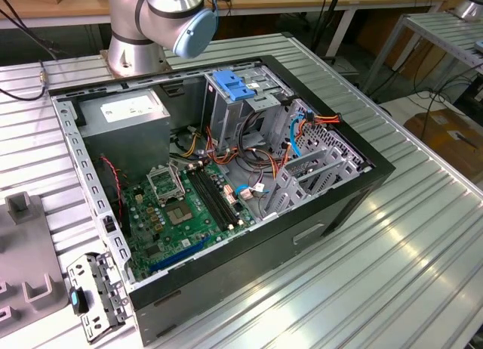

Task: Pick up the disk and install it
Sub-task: 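Pick up the disk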

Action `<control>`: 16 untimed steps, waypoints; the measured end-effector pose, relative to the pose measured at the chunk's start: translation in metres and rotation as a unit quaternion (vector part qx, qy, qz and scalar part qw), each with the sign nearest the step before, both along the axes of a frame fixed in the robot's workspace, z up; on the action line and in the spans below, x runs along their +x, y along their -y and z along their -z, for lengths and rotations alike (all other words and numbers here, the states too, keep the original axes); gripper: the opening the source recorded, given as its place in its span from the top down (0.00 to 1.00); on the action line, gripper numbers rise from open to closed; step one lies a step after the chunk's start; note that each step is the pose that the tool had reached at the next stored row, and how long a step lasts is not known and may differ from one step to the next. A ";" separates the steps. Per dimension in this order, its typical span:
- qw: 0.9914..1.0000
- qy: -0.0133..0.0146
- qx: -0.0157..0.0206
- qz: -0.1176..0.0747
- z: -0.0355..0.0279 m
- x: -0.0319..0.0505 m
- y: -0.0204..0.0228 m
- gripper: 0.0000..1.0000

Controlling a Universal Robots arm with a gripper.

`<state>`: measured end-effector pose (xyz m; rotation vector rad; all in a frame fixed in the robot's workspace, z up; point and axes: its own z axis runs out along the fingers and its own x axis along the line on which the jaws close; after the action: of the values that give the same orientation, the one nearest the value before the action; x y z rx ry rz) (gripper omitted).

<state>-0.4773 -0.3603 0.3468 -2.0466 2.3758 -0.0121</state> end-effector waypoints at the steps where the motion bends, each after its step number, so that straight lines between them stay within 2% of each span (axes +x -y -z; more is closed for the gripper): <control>1: 1.000 0.000 0.000 0.000 0.0000 0.0000 0.0000 0.55; 3: 1.000 0.000 0.000 0.000 0.0001 0.0000 0.0000 0.55; 7: 1.000 0.001 0.000 0.000 0.0041 -0.0002 0.0002 0.55; 9: 1.000 0.001 0.000 -0.001 0.0059 -0.0004 0.0019 0.55; 13: 1.000 0.001 0.000 -0.024 0.0108 -0.0004 0.0036 0.55; 16: 0.999 0.001 0.000 -0.038 0.0170 -0.0023 0.0041 0.55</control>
<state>-0.4796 -0.3644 0.3299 -2.1352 2.2942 -0.0134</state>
